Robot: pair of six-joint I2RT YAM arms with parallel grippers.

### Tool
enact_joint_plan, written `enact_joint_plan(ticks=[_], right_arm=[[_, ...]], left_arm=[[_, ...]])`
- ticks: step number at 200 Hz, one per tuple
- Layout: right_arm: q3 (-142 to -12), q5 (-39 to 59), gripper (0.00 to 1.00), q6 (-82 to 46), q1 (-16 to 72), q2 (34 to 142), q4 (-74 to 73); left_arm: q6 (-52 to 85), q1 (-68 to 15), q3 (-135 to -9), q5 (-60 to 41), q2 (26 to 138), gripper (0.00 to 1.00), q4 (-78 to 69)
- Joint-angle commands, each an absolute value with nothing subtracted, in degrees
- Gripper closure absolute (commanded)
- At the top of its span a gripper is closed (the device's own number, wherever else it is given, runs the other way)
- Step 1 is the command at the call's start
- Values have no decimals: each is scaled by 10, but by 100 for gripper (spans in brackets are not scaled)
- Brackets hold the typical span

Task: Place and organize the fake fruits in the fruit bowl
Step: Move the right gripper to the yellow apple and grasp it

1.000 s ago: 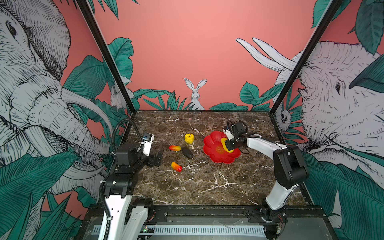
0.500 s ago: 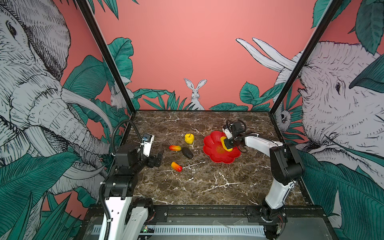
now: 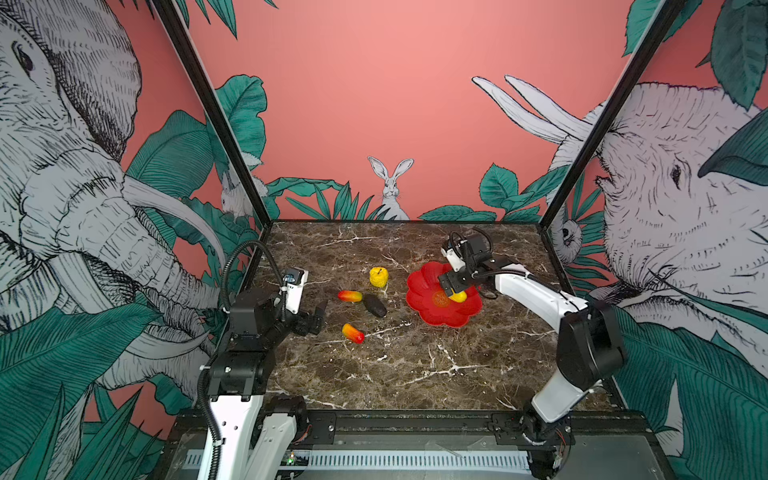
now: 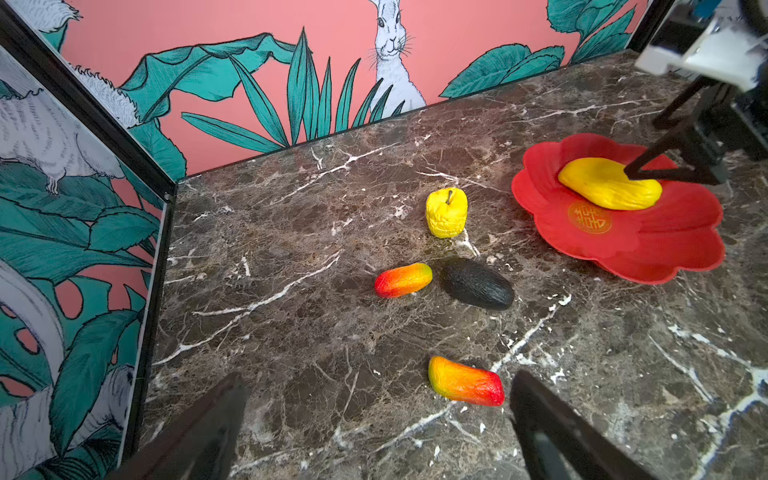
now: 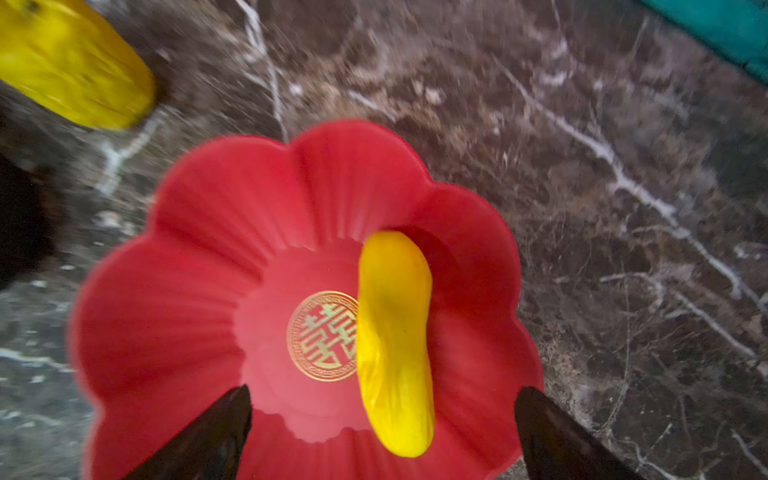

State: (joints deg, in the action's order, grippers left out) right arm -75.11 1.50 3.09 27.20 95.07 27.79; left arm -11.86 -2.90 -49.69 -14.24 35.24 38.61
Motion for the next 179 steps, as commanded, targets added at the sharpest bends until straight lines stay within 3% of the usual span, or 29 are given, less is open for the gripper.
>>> enact_joint_plan(ticks=[1,48,89,179], right_arm=[[-800,25,1,32,315,946,295],[-944,69,1,4,392,1081,268],[-1088,98,1,-2,406,1213,292],[-1179,115,1,-110,407,1350,245]], left_arm=[[-119,-27,-489,-154,349,0,376],[-117,-26,-488,-159,346,0,376],[-116,-26,-489,-165,345,0,376],[-114,-25,-488,-173,341,0,375]])
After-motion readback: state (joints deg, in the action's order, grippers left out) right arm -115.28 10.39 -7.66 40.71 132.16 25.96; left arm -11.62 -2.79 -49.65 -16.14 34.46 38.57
